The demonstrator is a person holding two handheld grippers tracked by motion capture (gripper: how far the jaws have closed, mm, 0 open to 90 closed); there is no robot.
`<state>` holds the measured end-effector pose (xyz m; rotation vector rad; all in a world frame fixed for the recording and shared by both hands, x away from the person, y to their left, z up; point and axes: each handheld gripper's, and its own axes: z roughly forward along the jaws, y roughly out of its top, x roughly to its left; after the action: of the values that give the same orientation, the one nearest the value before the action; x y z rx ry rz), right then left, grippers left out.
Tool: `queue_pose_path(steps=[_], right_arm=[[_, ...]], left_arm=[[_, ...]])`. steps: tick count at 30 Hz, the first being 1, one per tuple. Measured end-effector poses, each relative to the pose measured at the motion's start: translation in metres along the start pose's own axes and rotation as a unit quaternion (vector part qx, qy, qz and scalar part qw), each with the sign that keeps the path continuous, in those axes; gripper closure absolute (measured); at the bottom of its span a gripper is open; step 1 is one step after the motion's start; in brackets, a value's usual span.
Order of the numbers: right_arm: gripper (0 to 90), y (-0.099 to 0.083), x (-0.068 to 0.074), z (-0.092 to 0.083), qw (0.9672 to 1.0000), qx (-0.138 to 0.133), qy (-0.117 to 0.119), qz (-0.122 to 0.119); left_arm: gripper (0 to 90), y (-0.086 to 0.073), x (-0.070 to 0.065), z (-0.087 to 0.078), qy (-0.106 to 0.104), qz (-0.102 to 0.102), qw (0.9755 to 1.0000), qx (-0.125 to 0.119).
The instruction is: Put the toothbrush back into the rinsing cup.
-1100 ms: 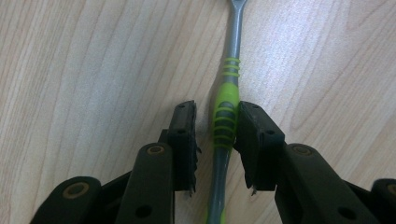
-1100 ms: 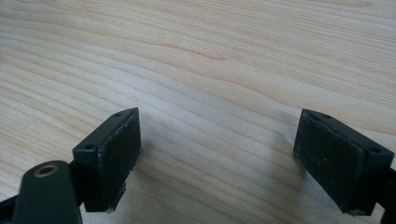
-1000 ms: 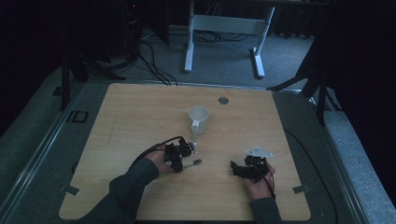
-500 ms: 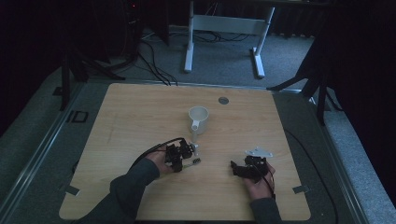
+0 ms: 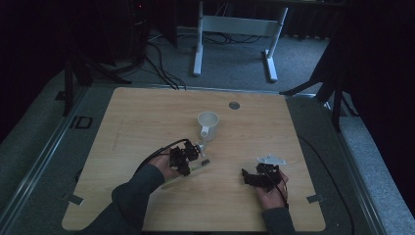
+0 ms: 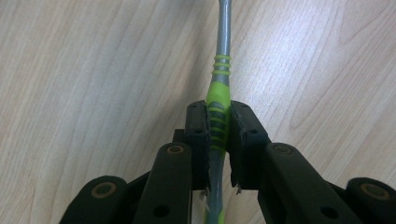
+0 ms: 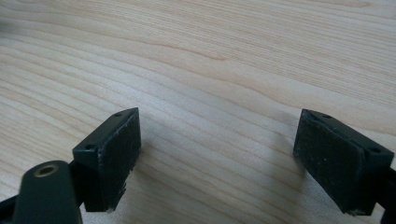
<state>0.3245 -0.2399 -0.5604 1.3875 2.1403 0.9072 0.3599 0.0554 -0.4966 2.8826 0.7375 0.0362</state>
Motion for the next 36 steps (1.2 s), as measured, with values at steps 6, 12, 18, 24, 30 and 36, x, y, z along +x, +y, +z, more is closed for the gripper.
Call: queue_pose_path(steps=[6,12,18,24,30,36], right_arm=[[14.7,0.000,0.000,0.000,1.0000,0.000,0.000,0.000],[14.7,0.000,0.000,0.000,1.0000,0.000,0.000,0.000],[14.7,0.000,0.000,0.000,1.0000,-0.001,0.000,-0.001],[14.7,0.000,0.000,0.000,1.0000,0.000,0.000,-0.001],[14.7,0.000,0.000,0.000,1.0000,0.000,0.000,-0.001],[14.7,0.000,0.000,0.000,1.0000,0.000,0.000,-0.001]], left_arm=[[79.1,-0.001,0.001,-0.007,0.002,-0.006,0.9998,-0.018],[79.1,-0.003,0.003,-0.013,0.003,-0.013,0.9993,-0.035],[79.1,-0.006,0.007,-0.020,-0.002,-0.021,0.9983,-0.054],[79.1,-0.008,0.009,-0.026,-0.004,-0.026,0.9975,-0.066],[79.1,-0.011,0.010,-0.034,-0.012,-0.034,0.9956,-0.087],[79.1,-0.014,0.010,-0.039,-0.010,-0.042,0.9939,-0.101]])
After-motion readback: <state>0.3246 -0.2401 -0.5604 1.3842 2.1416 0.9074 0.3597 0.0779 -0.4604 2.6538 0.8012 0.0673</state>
